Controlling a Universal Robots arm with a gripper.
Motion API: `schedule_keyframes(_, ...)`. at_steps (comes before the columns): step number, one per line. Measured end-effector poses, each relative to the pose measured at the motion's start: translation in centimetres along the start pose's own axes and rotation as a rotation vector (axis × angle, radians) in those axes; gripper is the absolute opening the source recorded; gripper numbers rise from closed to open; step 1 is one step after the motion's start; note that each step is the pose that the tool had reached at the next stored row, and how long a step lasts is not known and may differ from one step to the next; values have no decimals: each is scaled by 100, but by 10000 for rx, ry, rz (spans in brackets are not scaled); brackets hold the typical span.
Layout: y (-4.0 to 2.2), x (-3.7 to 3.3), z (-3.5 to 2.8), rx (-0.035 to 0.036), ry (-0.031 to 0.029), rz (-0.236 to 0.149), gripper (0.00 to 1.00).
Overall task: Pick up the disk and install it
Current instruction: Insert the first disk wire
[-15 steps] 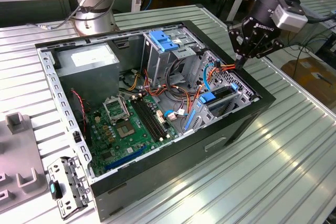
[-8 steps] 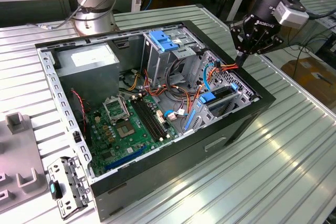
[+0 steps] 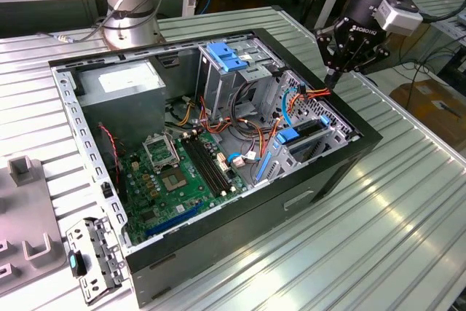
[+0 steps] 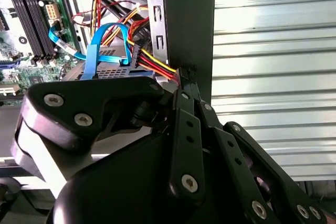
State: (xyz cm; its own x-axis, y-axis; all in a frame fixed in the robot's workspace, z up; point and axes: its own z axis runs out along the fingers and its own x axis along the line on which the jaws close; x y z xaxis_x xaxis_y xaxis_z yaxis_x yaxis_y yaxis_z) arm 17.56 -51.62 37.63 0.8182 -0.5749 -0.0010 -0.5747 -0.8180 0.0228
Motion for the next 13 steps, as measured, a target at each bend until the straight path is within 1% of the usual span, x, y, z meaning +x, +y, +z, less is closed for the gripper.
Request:
schedule_keyframes(9,0,-1,0,3,6,1,11)
schedule_keyframes(11,0,-1,0,46,107,5,11)
schedule_keyframes(12,0,-1,0,74,169,13,11)
schedule_keyframes(13,0,0,0,82,182,19,11)
